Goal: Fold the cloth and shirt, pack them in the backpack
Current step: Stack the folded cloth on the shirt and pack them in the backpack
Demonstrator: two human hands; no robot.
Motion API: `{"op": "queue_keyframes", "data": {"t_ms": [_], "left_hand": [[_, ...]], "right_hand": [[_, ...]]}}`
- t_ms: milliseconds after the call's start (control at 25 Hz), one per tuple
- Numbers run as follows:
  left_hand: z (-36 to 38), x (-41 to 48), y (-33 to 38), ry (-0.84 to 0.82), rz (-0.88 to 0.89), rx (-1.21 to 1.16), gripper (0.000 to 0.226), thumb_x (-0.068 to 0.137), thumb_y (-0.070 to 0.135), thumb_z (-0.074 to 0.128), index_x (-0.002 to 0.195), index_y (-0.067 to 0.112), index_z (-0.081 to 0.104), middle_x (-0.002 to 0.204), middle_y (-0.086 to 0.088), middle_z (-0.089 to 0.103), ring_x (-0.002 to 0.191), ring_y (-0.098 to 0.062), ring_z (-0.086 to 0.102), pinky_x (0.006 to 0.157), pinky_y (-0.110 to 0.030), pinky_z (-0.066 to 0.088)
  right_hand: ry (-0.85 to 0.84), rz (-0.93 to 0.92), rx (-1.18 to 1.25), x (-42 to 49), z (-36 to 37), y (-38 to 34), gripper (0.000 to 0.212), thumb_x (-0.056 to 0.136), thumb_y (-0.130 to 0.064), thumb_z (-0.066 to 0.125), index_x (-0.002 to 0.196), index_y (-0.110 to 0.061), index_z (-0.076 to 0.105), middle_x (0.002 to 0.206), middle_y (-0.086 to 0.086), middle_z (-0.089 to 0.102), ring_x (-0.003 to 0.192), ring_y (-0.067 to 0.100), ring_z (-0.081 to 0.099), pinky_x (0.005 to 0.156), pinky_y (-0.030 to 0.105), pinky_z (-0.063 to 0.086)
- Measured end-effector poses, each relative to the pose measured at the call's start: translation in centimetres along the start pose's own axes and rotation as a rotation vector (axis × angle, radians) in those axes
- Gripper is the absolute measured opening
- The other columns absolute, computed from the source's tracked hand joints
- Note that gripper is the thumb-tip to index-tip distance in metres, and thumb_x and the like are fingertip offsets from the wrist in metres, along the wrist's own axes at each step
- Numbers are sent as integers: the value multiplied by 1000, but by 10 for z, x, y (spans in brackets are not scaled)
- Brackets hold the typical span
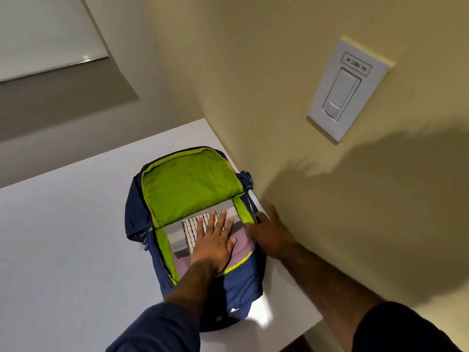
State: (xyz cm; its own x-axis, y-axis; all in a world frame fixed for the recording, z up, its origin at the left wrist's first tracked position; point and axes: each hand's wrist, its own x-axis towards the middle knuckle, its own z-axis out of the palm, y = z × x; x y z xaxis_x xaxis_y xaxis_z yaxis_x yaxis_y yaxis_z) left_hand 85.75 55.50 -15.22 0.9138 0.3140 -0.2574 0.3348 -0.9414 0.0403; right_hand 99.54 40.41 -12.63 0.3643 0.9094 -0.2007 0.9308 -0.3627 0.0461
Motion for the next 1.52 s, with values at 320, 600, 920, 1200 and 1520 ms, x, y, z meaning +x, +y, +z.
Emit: {"op": "queue_keyframes", "data": {"t_ms": [320, 600, 920, 1200, 1520], "left_hand": [[-9, 10, 6, -103, -30, 77, 74, 97, 57, -8, 163, 26, -6, 169, -3, -20, 153, -30, -27, 109, -53, -34], [-40, -31, 21, 175, 38, -335, 43, 91, 32, 36, 116, 27, 70, 128, 2, 65, 130, -25, 46, 110, -42, 31], [-12, -126, -28, 124, -39, -228, 46, 98, 56, 30, 100, 27, 67, 91, -2, 65, 96, -21, 51, 82, -38, 41], [3, -178, -77, 172, -66, -95, 45, 107, 47, 25, 126, 32, 63, 126, 7, 66, 120, -20, 57, 114, -46, 28], [-21, -186, -44, 258, -324, -145, 76, 102, 68, 6, 164, 23, 10, 171, 0, 2, 157, -26, -4, 120, -42, -2]], "right_hand": [[-14, -60, -19, -22, -34, -14, 60, 79, -14, 67, 136, -16, 50, 115, 11, 62, 121, 31, 49, 119, 57, 14], [506, -245, 69, -23, -27, -8, 31, 75, -3, 35, 73, -17, 63, 65, 0, 56, 74, 28, 55, 111, 58, 32], [419, -276, -88, -9, -16, -10, 28, 48, -3, 71, 64, -23, 61, 63, -5, 55, 77, 24, 59, 107, 57, 24], [428, -157, 7, -12, -5, -33, 18, 78, -19, 48, 78, -17, 66, 79, 4, 64, 84, 30, 65, 112, 57, 24], [194, 163, 180, -35, -27, -106, 79, 85, -69, 43, 147, -21, 46, 148, 12, 53, 139, 38, 44, 115, 56, -2]]}}
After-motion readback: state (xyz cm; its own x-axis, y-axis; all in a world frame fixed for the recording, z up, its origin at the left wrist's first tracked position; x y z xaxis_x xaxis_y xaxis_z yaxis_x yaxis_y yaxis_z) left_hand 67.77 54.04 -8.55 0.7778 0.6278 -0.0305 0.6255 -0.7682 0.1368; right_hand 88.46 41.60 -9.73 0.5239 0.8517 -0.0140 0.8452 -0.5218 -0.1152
